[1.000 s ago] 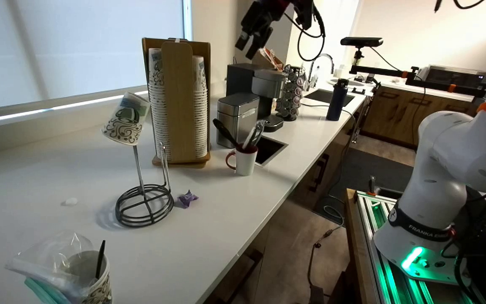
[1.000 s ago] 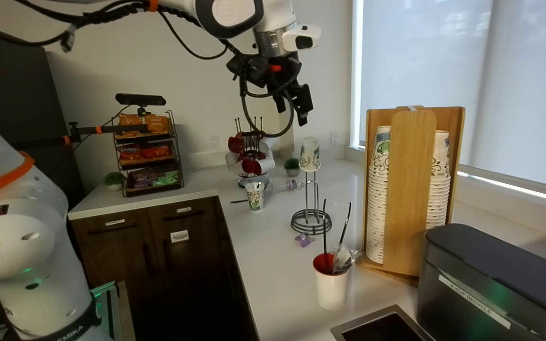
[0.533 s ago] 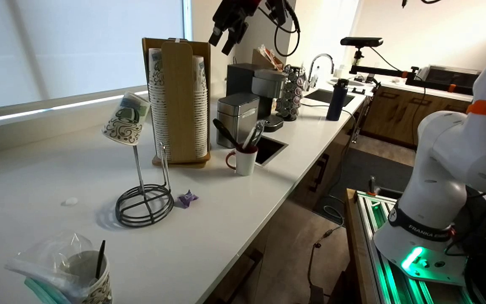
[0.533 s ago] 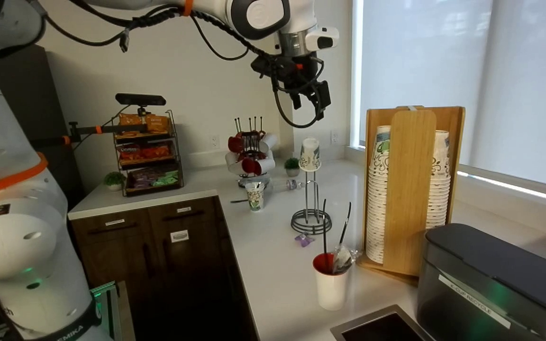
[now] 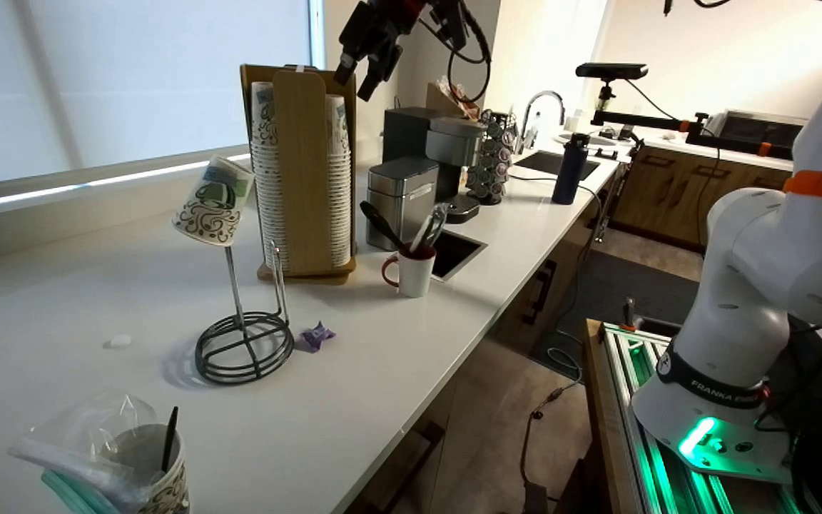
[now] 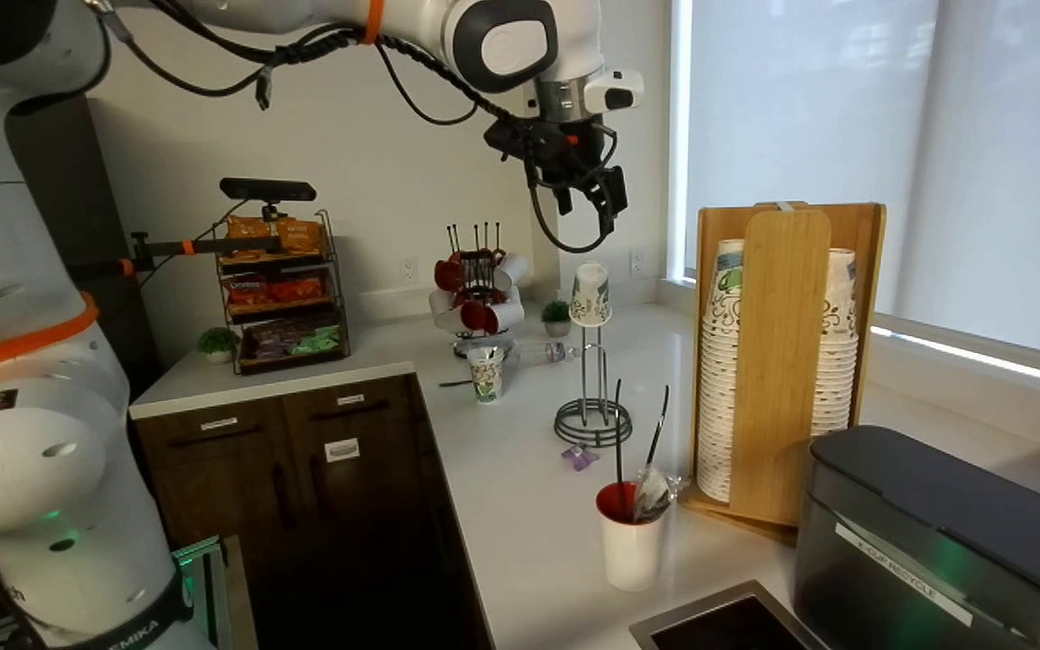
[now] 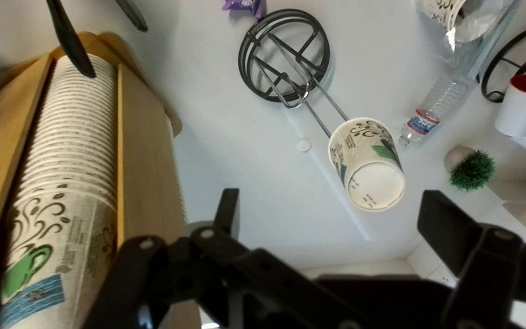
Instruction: Put the cup on the left, on one of the stacks
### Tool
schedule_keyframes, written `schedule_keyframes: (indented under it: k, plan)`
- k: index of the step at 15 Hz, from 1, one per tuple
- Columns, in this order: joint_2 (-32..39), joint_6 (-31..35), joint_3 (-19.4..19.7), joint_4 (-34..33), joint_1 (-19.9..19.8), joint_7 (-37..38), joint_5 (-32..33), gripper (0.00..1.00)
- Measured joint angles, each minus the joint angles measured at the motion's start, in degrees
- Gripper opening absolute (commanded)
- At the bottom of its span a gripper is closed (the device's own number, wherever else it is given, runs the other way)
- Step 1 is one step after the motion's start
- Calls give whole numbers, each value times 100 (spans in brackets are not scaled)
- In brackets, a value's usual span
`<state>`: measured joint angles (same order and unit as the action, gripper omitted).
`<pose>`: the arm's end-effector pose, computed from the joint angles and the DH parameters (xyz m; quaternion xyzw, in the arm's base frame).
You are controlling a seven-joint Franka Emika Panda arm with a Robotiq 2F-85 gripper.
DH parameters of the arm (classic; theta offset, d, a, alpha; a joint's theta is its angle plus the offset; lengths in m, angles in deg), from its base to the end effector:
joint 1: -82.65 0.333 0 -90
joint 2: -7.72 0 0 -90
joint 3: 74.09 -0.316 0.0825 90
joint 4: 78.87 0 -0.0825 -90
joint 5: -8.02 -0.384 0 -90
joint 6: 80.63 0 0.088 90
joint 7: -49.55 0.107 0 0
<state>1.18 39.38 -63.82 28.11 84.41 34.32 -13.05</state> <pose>0.5541 -0.0700 0.5990 -0.9694 0.0077 -0.1992 0.1435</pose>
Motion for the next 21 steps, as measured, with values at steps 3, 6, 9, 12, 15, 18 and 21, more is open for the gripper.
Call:
schedule_keyframes:
  k: [3, 6, 9, 12, 15, 18, 21]
  plan:
    - [581, 22, -259, -438, 0, 19, -126, 100]
    - [1201, 58, -455, -917, -22, 133, -128, 100]
    - [1431, 58, -477, -1131, -38, 153, -128, 100]
    - [1439, 77, -616, -1140, -162, 140, -148, 100]
    - [1587, 143, -788, -1148, -221, 137, -300, 100]
    - [1847, 439, -951, -1170, -240, 131, -446, 100]
    - [2139, 793, -1135, -1279, -281, 37, -644, 100]
